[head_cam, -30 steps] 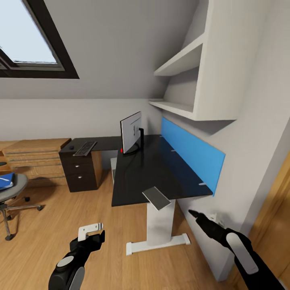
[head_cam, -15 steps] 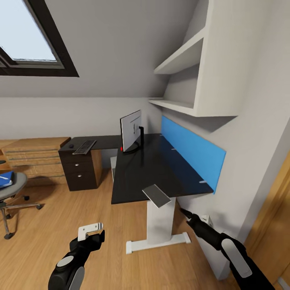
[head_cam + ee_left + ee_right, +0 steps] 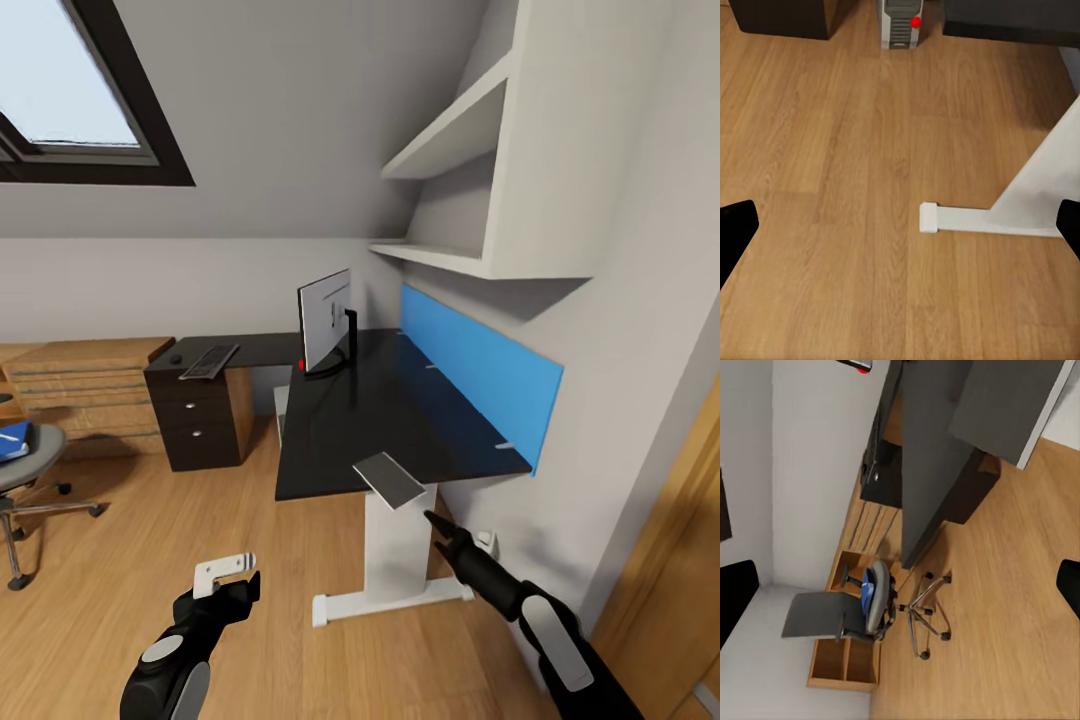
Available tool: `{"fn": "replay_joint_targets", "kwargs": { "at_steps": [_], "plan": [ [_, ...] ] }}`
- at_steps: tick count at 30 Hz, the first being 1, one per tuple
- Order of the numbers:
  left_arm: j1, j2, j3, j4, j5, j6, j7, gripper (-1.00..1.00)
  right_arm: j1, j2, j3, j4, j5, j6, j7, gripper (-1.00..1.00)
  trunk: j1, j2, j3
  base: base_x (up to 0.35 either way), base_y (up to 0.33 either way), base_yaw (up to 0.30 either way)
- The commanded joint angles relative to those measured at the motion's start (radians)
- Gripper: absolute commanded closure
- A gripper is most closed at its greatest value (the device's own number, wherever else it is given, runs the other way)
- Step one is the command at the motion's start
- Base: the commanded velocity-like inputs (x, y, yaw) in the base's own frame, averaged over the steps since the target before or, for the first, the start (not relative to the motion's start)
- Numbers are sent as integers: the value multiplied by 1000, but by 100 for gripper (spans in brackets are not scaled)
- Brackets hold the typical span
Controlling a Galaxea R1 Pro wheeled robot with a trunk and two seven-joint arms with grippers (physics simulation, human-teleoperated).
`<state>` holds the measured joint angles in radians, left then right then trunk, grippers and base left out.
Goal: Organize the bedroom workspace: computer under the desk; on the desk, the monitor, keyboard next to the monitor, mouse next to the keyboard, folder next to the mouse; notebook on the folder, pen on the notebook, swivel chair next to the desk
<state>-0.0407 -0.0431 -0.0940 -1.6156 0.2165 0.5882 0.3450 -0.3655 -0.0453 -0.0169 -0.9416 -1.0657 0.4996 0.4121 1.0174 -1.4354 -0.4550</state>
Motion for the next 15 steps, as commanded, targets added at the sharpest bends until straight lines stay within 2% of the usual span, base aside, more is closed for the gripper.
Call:
{"fn": "replay_joint_targets", "kwargs": {
  "at_steps": [1, 2, 4, 5, 6, 9, 15],
  "plan": [
    [-1, 0, -1, -1, 11, 3, 9, -100, -1, 9, -11, 1, -6, 0, -2, -100, 4, -8, -4, 0, 0, 0],
    [-1, 0, -1, -1, 11, 3, 9, -100, -1, 25, -31, 4, -6, -24, -11, -100, 8, -15, -7, 0, 0, 0],
    [-1, 0, -1, -1, 11, 3, 9, -100, -2, 41, -46, 9, -6, -57, -25, -100, 15, -29, -14, 0, 0, 0],
    [-1, 0, -1, -1, 11, 3, 9, -100, -5, 69, -60, 20, -7, -116, -56, -100, 19, -36, -17, 0, 0, 0],
    [-1, 0, -1, -1, 11, 3, 9, -100, -9, 85, -66, 28, -8, -152, -83, -100, 23, -43, -20, 0, 0, 0],
    [-1, -1, -1, -1, 11, 3, 9, -100, -24, 103, -73, 42, -8, -203, -133, -100, 35, -64, -29, 0, 0, 0],
    [-1, -1, -1, -1, 11, 4, 9, -100, -38, 112, -78, 49, -8, -250, -163, -100, 58, -106, -48, 0, 0, 0]
  ]
}}
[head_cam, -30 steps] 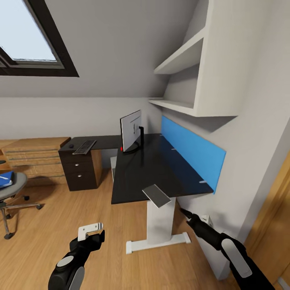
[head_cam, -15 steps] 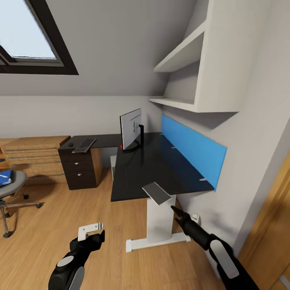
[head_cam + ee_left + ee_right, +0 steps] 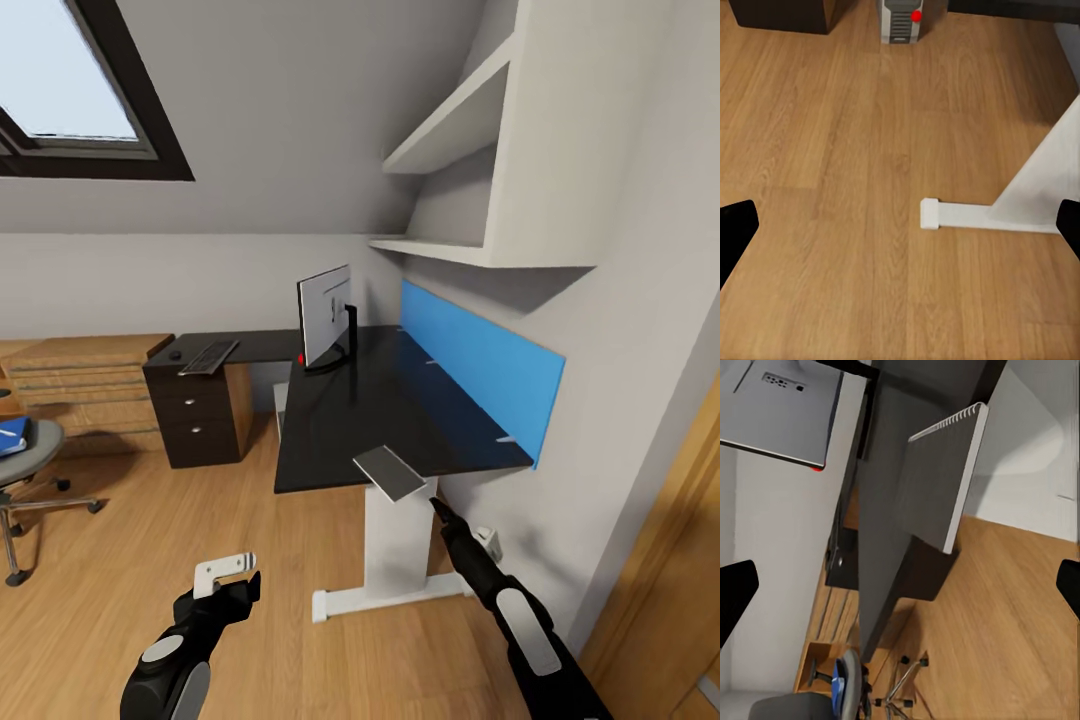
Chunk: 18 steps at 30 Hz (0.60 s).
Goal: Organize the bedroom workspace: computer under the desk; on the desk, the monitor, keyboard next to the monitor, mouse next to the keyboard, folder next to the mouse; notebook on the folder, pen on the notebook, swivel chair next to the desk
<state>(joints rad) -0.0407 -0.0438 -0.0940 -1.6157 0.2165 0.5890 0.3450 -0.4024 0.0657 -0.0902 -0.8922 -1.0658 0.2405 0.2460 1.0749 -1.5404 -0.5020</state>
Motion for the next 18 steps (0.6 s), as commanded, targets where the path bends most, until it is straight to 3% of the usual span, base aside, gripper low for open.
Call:
{"fn": "replay_joint_targets", "kwargs": {
  "at_steps": [1, 7, 18],
  "plan": [
    [-1, 0, -1, -1, 11, 3, 9, -100, -2, 2, -5, 0, -8, 2, 1, -100, 4, -8, -4, 0, 0, 0],
    [-1, 1, -1, -1, 11, 3, 9, -100, -5, 5, -3, 37, 0, -90, -8, -100, 27, -50, -23, 0, 0, 0],
    [-1, 1, -1, -1, 11, 3, 9, -100, -4, 15, -2, 57, -7, -95, 19, -100, 69, -127, -58, 0, 0, 0]
  ]
}}
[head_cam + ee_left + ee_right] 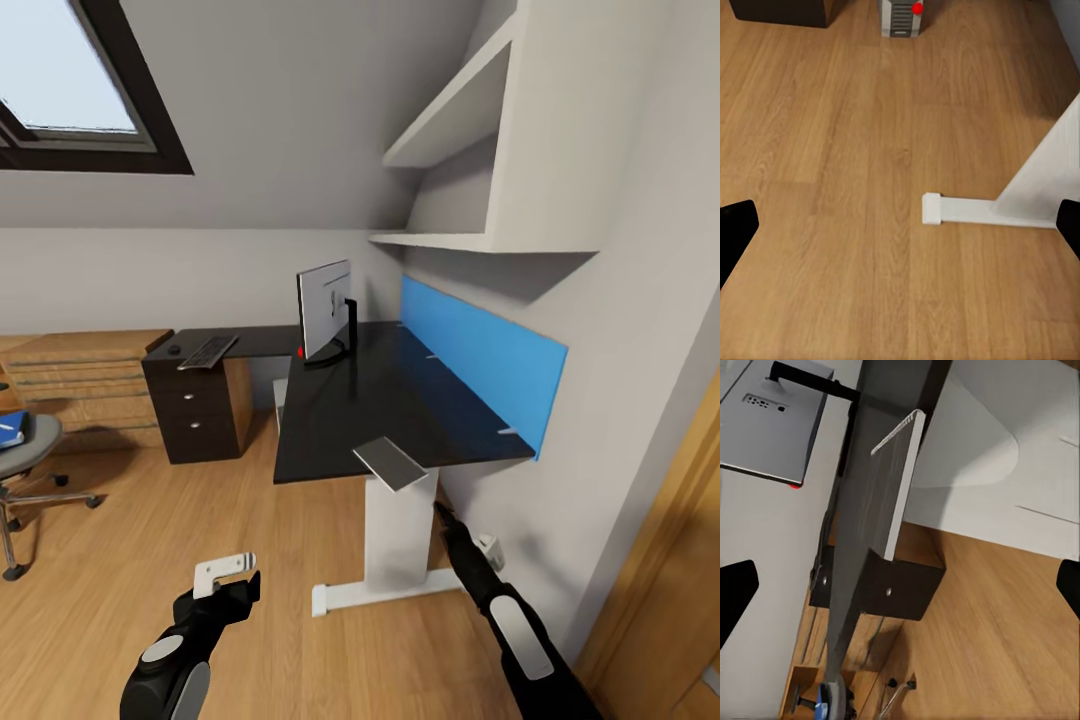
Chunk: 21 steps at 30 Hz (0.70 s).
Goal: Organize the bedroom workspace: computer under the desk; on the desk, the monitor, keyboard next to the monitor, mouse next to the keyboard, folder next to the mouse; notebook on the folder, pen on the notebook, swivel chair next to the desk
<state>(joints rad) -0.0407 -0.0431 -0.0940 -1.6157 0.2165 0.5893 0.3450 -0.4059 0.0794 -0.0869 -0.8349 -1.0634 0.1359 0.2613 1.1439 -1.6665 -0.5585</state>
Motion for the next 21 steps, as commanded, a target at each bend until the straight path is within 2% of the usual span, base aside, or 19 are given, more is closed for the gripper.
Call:
{"fn": "replay_joint_targets", "kwargs": {
  "at_steps": [1, 12, 15, 21],
  "plan": [
    [-1, 0, -1, -1, 11, 3, 9, -100, -1, 3, -5, 1, -10, 10, 5, -100, 4, -8, -4, 0, 0, 0],
    [-1, 0, -1, -1, 11, 3, 9, -100, 1, 21, -4, 5, -11, 26, 7, -100, 46, -85, -39, 0, 0, 0],
    [-1, 0, 0, -1, 11, 4, 9, -100, 2, 35, -6, 5, -16, 29, 7, -100, 46, -85, -39, 0, 0, 0],
    [-1, 2, -1, 1, 11, 6, 8, -100, 2, 39, -6, 5, -32, 30, 6, -100, 46, -85, -39, 7, 1, 0]
  ]
}}
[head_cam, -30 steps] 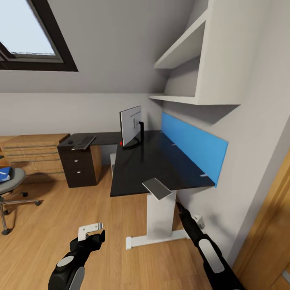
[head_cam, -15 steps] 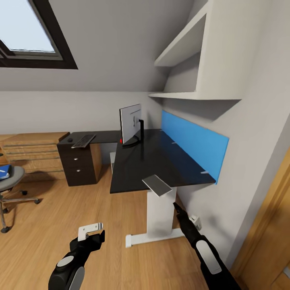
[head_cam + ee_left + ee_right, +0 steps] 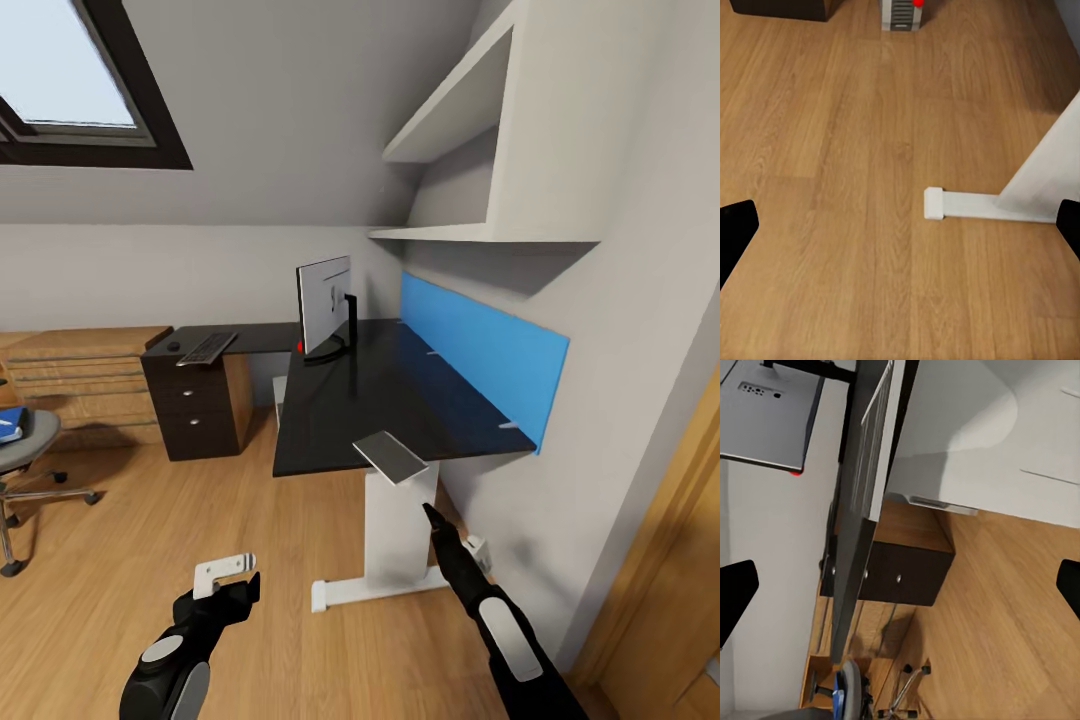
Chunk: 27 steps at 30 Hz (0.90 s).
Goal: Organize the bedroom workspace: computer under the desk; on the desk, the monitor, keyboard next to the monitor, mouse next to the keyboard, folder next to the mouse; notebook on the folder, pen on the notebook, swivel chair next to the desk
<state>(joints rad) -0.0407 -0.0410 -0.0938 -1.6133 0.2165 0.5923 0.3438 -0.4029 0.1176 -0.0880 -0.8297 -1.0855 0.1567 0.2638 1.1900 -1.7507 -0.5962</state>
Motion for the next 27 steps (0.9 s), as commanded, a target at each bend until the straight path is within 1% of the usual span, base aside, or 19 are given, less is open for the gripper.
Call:
{"fn": "replay_joint_targets", "kwargs": {
  "at_steps": [1, 10, 17, 27],
  "plan": [
    [-1, 1, -1, 0, 11, 3, 9, -100, -1, 2, -5, 0, -14, 12, 3, -100, 0, -1, -1, 117, 42, 0],
    [-1, 2, -1, 2, 11, 4, 8, -100, -1, 2, -4, 0, -23, 16, 3, -100, 0, -1, -1, 229, 91, 0],
    [-1, 3, 0, 4, 9, 3, 9, -100, -1, 2, -4, 0, -24, 15, 3, -100, 0, -1, -1, 279, 14, 0],
    [-1, 3, -1, 6, 9, 3, 9, -100, -1, 1, -6, 0, -24, 15, 3, -100, 0, -1, -1, 152, 1, 0]
  ]
}}
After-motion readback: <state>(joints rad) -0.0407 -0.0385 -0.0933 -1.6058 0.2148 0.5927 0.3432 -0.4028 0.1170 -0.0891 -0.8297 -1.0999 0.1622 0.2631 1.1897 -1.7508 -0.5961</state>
